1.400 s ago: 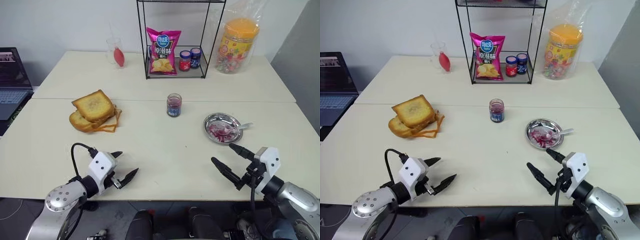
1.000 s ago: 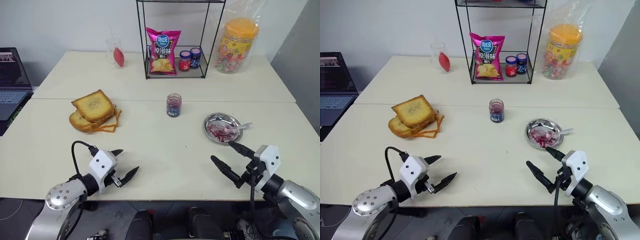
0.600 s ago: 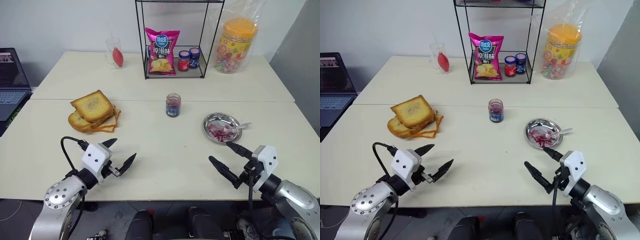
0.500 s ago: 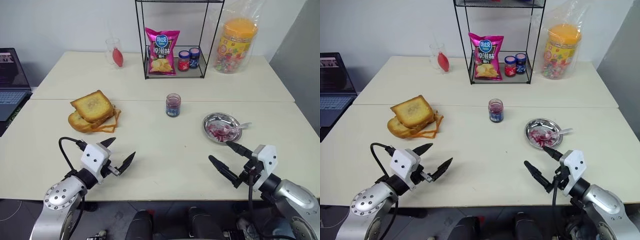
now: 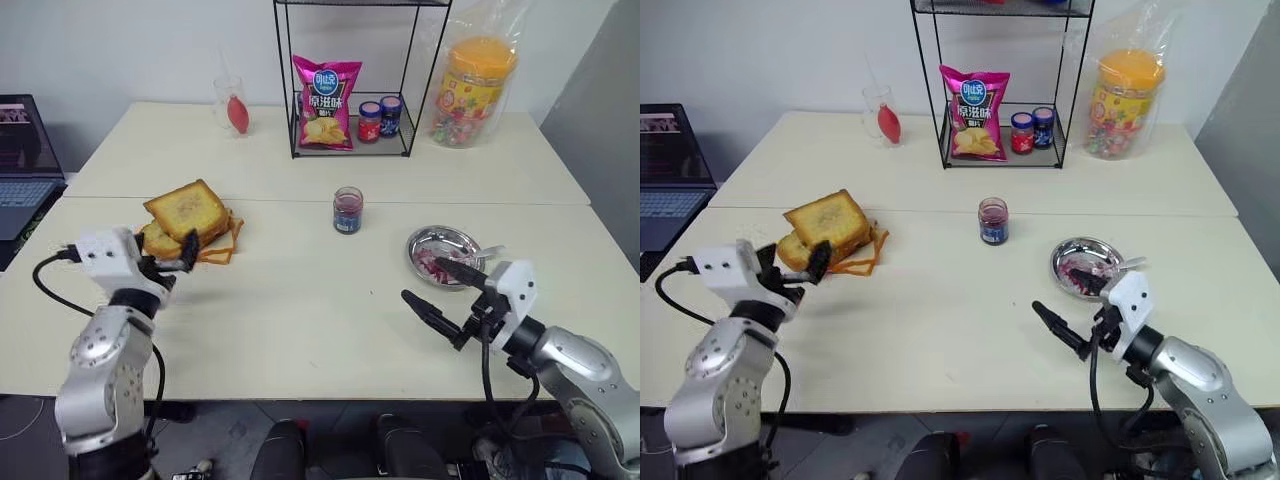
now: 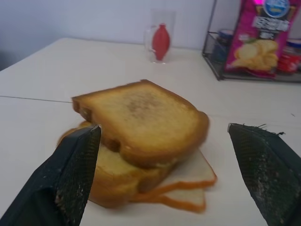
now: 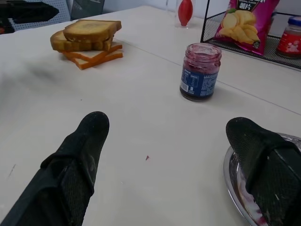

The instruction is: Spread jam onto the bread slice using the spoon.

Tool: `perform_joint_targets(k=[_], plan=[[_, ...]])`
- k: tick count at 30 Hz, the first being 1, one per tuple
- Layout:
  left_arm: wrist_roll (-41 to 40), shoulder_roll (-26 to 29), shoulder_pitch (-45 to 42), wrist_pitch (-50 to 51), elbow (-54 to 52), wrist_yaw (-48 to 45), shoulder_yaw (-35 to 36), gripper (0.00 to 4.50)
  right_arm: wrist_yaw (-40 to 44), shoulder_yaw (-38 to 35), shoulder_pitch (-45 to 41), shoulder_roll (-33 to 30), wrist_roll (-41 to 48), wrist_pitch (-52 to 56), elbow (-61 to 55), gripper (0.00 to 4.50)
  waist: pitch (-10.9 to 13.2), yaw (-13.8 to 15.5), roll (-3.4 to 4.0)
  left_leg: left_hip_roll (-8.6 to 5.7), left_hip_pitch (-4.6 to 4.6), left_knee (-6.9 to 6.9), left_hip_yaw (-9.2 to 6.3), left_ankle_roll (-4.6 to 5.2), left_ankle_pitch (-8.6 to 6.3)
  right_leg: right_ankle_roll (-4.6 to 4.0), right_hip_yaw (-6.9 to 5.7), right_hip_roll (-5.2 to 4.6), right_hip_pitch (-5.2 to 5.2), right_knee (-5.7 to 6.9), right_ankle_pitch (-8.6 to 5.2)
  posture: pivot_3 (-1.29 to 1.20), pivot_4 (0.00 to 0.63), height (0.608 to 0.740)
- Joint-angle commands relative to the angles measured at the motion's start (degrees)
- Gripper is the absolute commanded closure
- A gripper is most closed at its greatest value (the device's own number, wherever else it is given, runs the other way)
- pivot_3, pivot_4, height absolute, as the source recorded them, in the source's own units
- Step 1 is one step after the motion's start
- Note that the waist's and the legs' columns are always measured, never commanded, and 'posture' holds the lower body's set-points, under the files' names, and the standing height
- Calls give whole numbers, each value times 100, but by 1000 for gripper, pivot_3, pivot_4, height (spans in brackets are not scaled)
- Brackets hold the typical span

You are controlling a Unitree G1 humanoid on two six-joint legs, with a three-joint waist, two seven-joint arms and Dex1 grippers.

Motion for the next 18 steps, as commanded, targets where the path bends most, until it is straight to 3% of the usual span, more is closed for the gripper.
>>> perform_joint_targets(k=[1, 5, 8, 18], plan=[[-131, 49, -872, 311, 784, 497, 276, 0, -81, 239, -664, -148, 61, 472, -165, 63, 1, 1, -1, -1, -1, 0, -2, 0, 0, 0, -2, 0, -2, 3, 0, 0, 150, 740], [-257, -7, -1813, 434, 1683, 917, 477, 0, 141, 542, -1658, -330, 390, 1100, -266, 63, 1, -3, -8, 8, -4, 8, -11, 0, 3, -10, -9, 18, -4, 0, 26, 0, 150, 740], [-355, -25, -2028, 486, 1890, 1008, 521, 0, 176, 564, -2023, -402, 489, 1317, -192, 63, 0, -7, -10, 11, -7, 10, -10, 0, 3, -9, -6, 21, -2, -9, 28, 0, 150, 740], [-647, -235, -2480, 961, 2254, 1694, 767, 0, 459, 595, -2460, -530, 584, 1430, -18, 63, 1, -2, -13, 12, -21, 9, -14, -1, 2, -9, -10, 20, -13, -7, 28, 0, 150, 740]])
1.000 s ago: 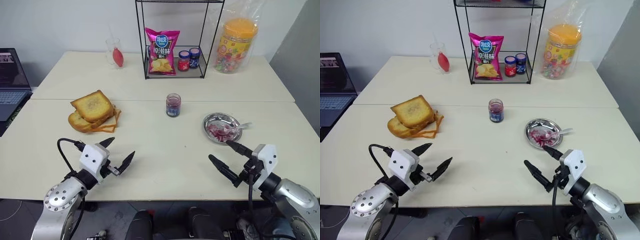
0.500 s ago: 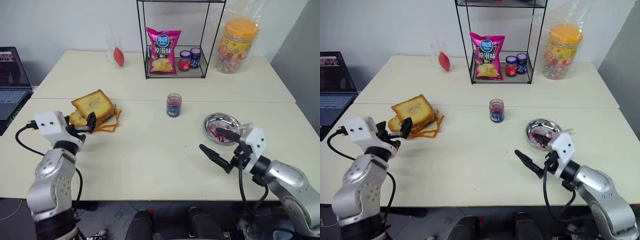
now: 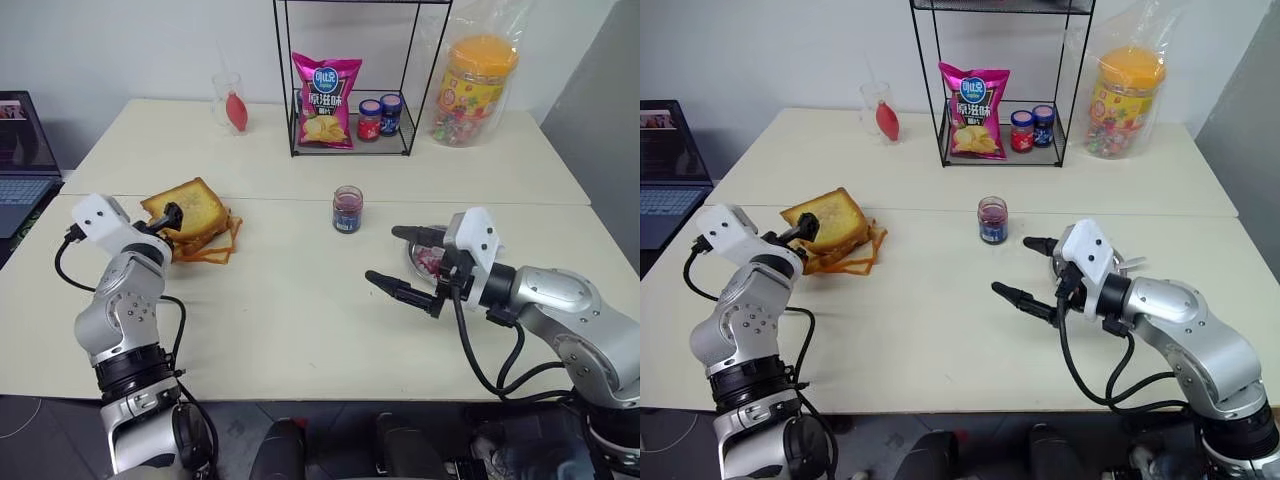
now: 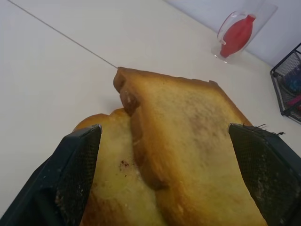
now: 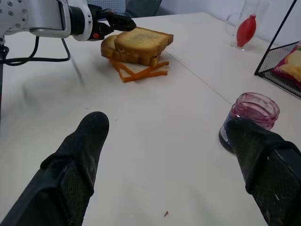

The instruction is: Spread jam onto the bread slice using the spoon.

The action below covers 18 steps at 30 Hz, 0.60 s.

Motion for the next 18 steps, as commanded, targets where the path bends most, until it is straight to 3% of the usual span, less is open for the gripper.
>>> perform_joint_targets(k=[1, 3, 7, 18], plan=[[-243, -43, -291, 208, -44, 201, 124, 0, 76, -77, -194, -33, 119, 1, -105, 63, 0, 0, 0, 0, 0, 1, 0, 0, 0, 0, -1, 0, 0, 1, 1, 0, 150, 740], [-320, -76, -420, 339, 12, 349, 188, 0, 88, -85, -228, -35, 149, 27, -113, 63, 0, 0, 0, 0, 1, 3, 0, 0, 1, 3, -1, 0, 1, 2, 3, 0, 150, 740], [-332, -42, -613, 597, 72, 461, 97, 519, 103, -108, -270, -47, 197, 79, -131, 0, 0, -4, -1, -1, -1, 11, 1, 0, 0, 5, 1, 1, 2, 1, 5, 0, 150, 740], [-278, -82, -982, 994, 629, 1068, 421, 2687, 65, -190, -355, -104, 310, 211, -235, 0, 0, -3, -1, -1, -1, 16, 0, 0, 0, 8, 1, 1, 3, 3, 6, 0, 150, 740]])
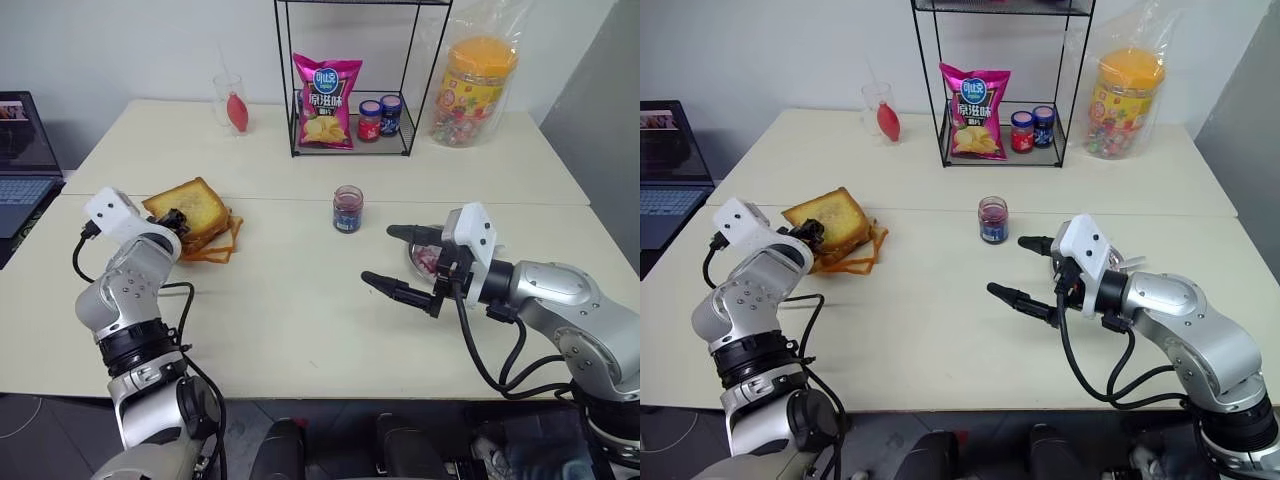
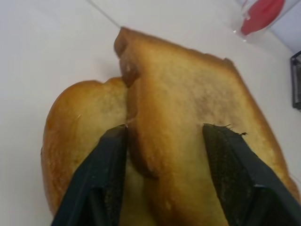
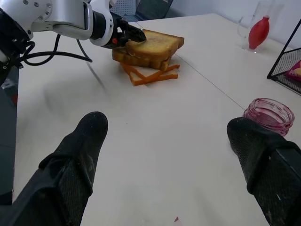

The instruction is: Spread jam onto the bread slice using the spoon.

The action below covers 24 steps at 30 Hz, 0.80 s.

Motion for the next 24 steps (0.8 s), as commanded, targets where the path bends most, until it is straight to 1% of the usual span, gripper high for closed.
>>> perform_joint_targets(k=[1, 3, 6, 7, 10, 12, 13, 17, 20, 24], plan=[[-32, 15, -132, 11, 71, 108, 57, 2906, -30, -180, -114, -80, 75, -15, -214, 0, 0, 0, 0, -1, 0, 0, 0, 0, 0, 0, 1, 0, 1, 0, 0, 0, 150, 740], [-43, -5, -154, -5, 114, 147, 88, 3365, -31, -181, -112, -93, 71, -9, -209, 0, 0, 0, 0, 0, 1, 0, 1, 0, 0, 0, 1, 0, 1, 0, 0, 0, 150, 740], [-70, -27, -166, -23, 145, 129, 94, 3806, -24, -189, -97, -120, 68, -10, -213, 0, 0, -1, 0, 0, 2, 0, 0, 0, 0, 0, 0, 0, 1, 1, 0, 0, 150, 740], [-100, -42, -173, -37, 145, 112, 95, 4035, -20, -189, -99, -128, 61, -13, -209, 0, 0, -1, 0, 0, 2, 0, 1, 0, 0, 0, 1, 0, 0, 1, 0, 0, 150, 740], [-154, -55, -163, -64, 99, 74, 73, 4454, -22, -194, -105, -129, 58, -15, -200, 0, 0, -1, 0, 0, 2, 0, 1, 0, 0, 1, 1, 0, 1, 1, 0, 0, 150, 740], [-189, -66, -153, -91, 57, 48, 74, 4493, -23, -197, -103, -130, 58, -20, -199, 0, 0, -1, 0, 0, 2, 0, 1, 0, 0, 1, 1, 0, 1, 1, 1, 0, 150, 740], [-212, -54, -116, -132, -52, -107, -9, 4493, -23, -205, -101, -129, 62, -22, -196, 0, 0, -1, 0, 0, 2, 0, 1, 0, 0, 1, 1, 0, 1, 1, 0, 0, 150, 740], [-374, 52, 175, -104, -839, -1063, -609, 4493, 30, -270, -73, -141, 85, -84, -176, 0, 1, 8, -1, -1, -2, 0, 1, 0, 0, 1, 0, 0, 0, -2, 0, 0, 150, 740], [-676, 144, 621, 59, -1630, -1709, -893, 4493, 103, -402, 19, -197, 147, -122, -198, 0, 4, 13, -7, -1, -8, 0, 0, -2, 0, 1, 1, -2, -1, -9, 0, 0, 150, 740], [-1158, 384, 1519, 328, -2780, -2535, -1272, 4493, 119, -578, 203, -279, 197, -116, -260, 0, 6, -8, -9, 0, -6, -6, 4, -3, -2, 0, 5, -3, -3, -12, 0, 0, 150, 740]])
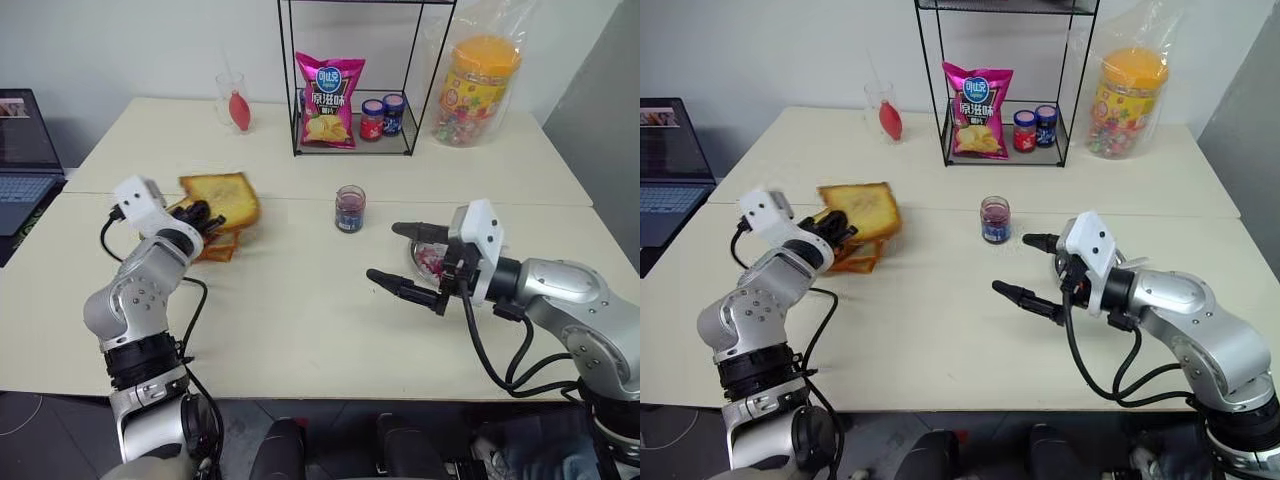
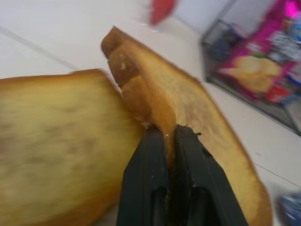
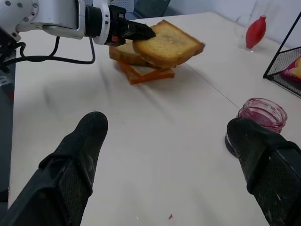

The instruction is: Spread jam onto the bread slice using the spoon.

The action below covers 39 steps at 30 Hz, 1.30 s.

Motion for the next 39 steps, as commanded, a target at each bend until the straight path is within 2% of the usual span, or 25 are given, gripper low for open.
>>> perform_joint_targets(k=[1, 7, 10, 15, 20, 28, 35, 39], plan=[[-637, 229, 657, 297, -1237, -779, -277, 4493, 33, -345, 149, -128, 133, -94, -236, 0, 0, -24, 0, 2, 2, -3, 2, 0, 0, -1, 1, 0, -2, 2, 0, 0, 150, 740], [-1509, 285, 1838, 914, -2281, -1360, -813, 4493, 180, -653, 723, -496, 259, 21, -470, 0, 2, -9, -1, 8, 1, -8, 5, 0, 0, -8, 6, 8, -13, 8, -4, 0, 150, 740], [-1099, 147, 2340, 636, -2311, -1587, -1623, 4493, 433, -703, 1289, -938, 269, 144, -718, 0, 1, 9, -1, 5, 1, -9, 9, 1, -1, -10, 11, 5, -9, -1, -6, 0, 150, 740], [-492, -15, 2545, 120, -2019, -1544, -2099, 4493, 447, -731, 1611, -1116, 255, 83, -837, 0, 3, 10, -4, 4, 3, -5, 10, 1, -1, -43, 11, 4, -5, -3, -22, 0, 150, 740], [-246, -240, 2701, -139, -1972, -1375, -2214, 4493, 462, -789, 1782, -1152, 193, -10, -845, 0, 3, -1, -3, 7, 8, 1, 17, 2, 0, -47, 21, 6, -6, 0, -22, 0, 150, 740], [-13, -897, 2925, -603, -1880, -947, -2154, 4493, 517, -720, 1881, -1153, 112, -173, -805, 0, 3, 12, -4, 5, -1, -1, 19, 2, -2, -44, 23, 6, -8, -13, -21, 0, 150, 740], [231, -989, 2981, -672, -1847, -884, -2352, 4493, 525, -659, 1800, -1179, 106, -198, -754, 0, 3, 8, -4, 4, 0, 4, 20, 2, -2, -43, 24, 6, -6, -13, -20, 0, 150, 740], [172, -1060, 3030, -619, -1861, -793, -2285, 3634, 494, -633, 1714, -1170, 147, -142, -761, 0, 3, 10, -4, 4, -1, 3, 20, 2, -2, -43, 23, 6, -7, -13, -21, 0, 150, 740]])
